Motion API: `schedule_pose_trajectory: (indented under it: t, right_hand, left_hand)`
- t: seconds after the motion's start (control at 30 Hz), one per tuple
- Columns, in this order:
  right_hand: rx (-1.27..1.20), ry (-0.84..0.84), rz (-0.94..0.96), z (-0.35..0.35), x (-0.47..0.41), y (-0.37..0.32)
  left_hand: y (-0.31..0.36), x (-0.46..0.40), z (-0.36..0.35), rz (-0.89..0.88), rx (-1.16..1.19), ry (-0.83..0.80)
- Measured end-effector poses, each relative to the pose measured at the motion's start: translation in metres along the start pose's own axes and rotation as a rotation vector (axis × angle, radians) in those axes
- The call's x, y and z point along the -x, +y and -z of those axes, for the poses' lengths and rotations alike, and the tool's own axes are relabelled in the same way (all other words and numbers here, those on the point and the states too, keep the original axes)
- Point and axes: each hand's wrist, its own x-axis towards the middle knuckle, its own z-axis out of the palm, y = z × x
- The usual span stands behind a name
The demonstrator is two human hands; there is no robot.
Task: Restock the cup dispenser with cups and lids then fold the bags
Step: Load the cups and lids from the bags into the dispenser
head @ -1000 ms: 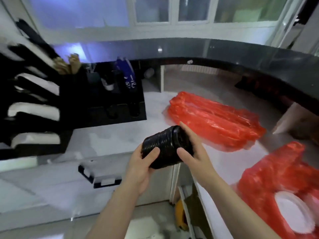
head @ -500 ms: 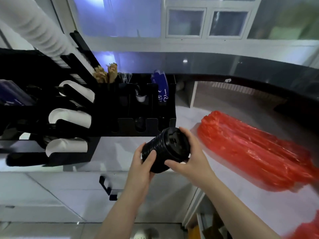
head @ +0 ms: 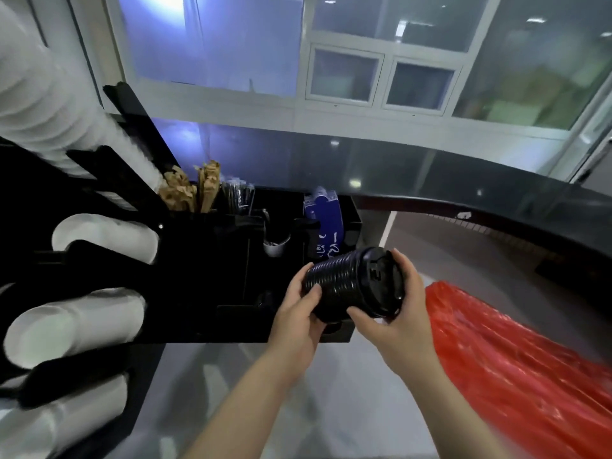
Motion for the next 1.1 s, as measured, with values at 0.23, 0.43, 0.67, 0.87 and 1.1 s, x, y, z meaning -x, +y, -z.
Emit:
schedule_pose_trajectory:
  t: [0.23,0.43,0.67,0.87,1.1]
  right_hand:
    - [0.040,-0.051,-0.027,-0.002,-0.034,0.015]
    - [0.151,-0.171,0.061,-0.007,-0.051,0.029]
    - [0.203,-0.201,0.141,-0.011,-0.061,0.044]
    - [0.244,-0.244,0.186,-0.017,-0.065,0.053]
    - [0.269,-0.277,0.202,-0.012,-0.068,0.057]
  left_hand:
    - [-0.001,-0.026,0.006,-0.048,-0.165,0.054]
    - [-0.002,-0.040,0.014,-0.064,-0.546,0.146]
    - [-0.006,-0.049,0.019,-0.112,-0.965,0.159]
    - [-0.004,-0.057,0.033,-0.167,-1.350,0.272]
    - [-0.013,-0.054,0.030,-0.279,-1.694,0.257]
